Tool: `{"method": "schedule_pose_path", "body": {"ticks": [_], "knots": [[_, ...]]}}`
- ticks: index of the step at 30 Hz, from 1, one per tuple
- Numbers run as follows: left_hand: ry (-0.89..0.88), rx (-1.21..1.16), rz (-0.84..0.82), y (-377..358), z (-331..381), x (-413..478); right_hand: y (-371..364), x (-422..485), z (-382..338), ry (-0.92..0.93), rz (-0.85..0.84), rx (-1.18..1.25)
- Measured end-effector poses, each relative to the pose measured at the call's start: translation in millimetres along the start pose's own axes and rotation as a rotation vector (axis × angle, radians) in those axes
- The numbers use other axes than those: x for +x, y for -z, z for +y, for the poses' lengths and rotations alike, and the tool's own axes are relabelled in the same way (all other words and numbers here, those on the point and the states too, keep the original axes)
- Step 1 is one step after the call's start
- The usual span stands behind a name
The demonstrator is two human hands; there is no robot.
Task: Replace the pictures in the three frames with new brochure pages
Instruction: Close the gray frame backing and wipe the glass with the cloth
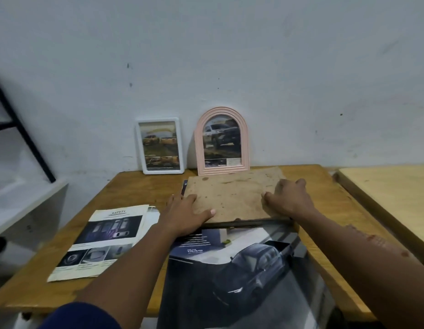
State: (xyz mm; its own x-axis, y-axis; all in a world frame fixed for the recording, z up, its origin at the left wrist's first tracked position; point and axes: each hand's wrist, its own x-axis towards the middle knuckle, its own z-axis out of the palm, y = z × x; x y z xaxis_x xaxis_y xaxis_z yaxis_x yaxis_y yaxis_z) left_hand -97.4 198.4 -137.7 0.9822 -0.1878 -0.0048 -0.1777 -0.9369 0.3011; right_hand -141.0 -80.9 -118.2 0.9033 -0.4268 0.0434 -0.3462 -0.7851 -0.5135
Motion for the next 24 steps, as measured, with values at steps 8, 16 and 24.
{"method": "schedule_pose_path", "body": {"ticks": [8,16,24], "knots": [[-0.017,-0.127,-0.012,-6.3,-9.9,12.7,-16.0,10.9,-6.9,-0.033,-0.093,-0.116],[-0.015,-0.044,0.032,-14.3,-13.0,20.8,-21.7,16.0,4.7,0.099,-0.095,-0.290],[0.010,0.017,0.009,-23.0,-8.6,23.2,-27.9,8.8,8.6,0.184,-0.148,-0.379]]}}
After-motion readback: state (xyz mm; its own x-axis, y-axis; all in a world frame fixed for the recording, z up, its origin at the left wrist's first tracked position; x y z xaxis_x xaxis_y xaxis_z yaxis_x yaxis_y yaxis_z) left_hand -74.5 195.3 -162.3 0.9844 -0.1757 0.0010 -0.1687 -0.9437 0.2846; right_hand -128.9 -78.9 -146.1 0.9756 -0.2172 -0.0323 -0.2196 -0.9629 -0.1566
